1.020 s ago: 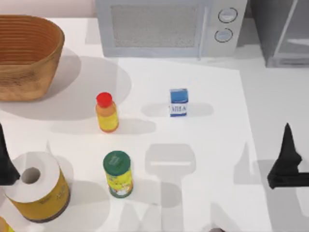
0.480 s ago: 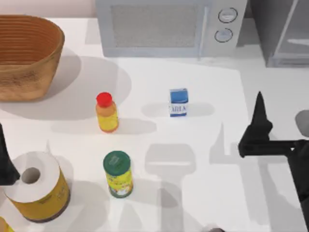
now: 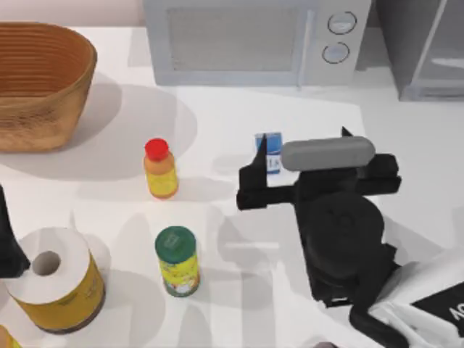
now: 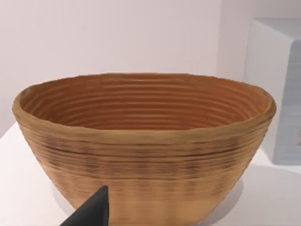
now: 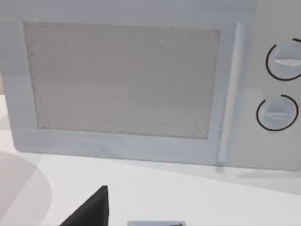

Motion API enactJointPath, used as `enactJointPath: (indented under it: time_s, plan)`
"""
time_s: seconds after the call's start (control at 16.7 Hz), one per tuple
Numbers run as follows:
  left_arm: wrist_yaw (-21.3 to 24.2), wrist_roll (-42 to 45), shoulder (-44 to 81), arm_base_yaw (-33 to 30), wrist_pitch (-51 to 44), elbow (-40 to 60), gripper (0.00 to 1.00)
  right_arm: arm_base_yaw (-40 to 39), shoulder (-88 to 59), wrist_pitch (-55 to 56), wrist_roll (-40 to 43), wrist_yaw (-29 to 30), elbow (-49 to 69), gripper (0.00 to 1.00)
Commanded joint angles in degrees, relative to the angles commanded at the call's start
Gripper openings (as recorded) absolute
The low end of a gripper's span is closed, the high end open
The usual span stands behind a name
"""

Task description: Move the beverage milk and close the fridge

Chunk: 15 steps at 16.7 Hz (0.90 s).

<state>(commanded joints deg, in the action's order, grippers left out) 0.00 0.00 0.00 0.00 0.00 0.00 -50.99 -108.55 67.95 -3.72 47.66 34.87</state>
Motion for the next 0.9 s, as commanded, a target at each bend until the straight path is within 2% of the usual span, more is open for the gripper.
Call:
enactJointPath:
  time_s: [0.36, 0.9]
  plan:
    - [0.00, 0.00, 0.00, 0.00, 0.00, 0.00, 1.00, 2.87, -21.31, 7.26, -2.10, -3.81, 11.47, 1.00]
    - [0.00, 0.00, 0.00, 0.00, 0.00, 0.00, 1.00, 3.57, -23.94, 7.64, -2.34, -4.74, 13.63, 1.00]
